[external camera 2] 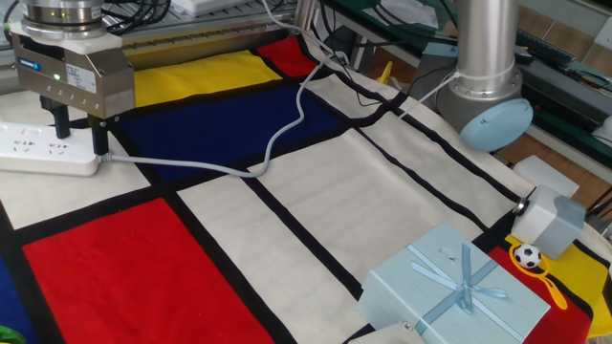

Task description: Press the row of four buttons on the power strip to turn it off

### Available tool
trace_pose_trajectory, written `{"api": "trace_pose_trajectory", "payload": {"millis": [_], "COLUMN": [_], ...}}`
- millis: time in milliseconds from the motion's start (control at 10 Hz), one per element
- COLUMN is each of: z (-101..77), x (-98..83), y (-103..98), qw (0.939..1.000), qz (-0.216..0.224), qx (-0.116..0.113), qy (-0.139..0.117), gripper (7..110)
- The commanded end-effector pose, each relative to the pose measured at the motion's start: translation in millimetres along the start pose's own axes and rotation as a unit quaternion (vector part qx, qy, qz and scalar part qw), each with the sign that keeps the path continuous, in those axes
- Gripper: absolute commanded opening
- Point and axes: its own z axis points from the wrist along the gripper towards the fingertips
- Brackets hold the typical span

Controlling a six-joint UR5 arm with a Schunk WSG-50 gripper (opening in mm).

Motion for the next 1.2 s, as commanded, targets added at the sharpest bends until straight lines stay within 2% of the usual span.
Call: {"api": "trace_pose_trajectory", "payload": {"millis": [0,400,600,900,1100], "z": [-3.4,-3.9,-7.0,-12.2,-21.5], "x": [3.6,2.6,-3.2,-11.8,-17.9], "y": [-3,-2,-1,3,-9], "qw": [1.0000,1.0000,0.9999,1.0000,0.9997], "qz": [0.003,0.003,0.005,0.006,-0.005], "qx": [-0.002,-0.003,0.009,0.007,0.020], "qy": [-0.001,-0.001,0.002,0.002,0.009], "gripper": [66,66,66,66,66]}}
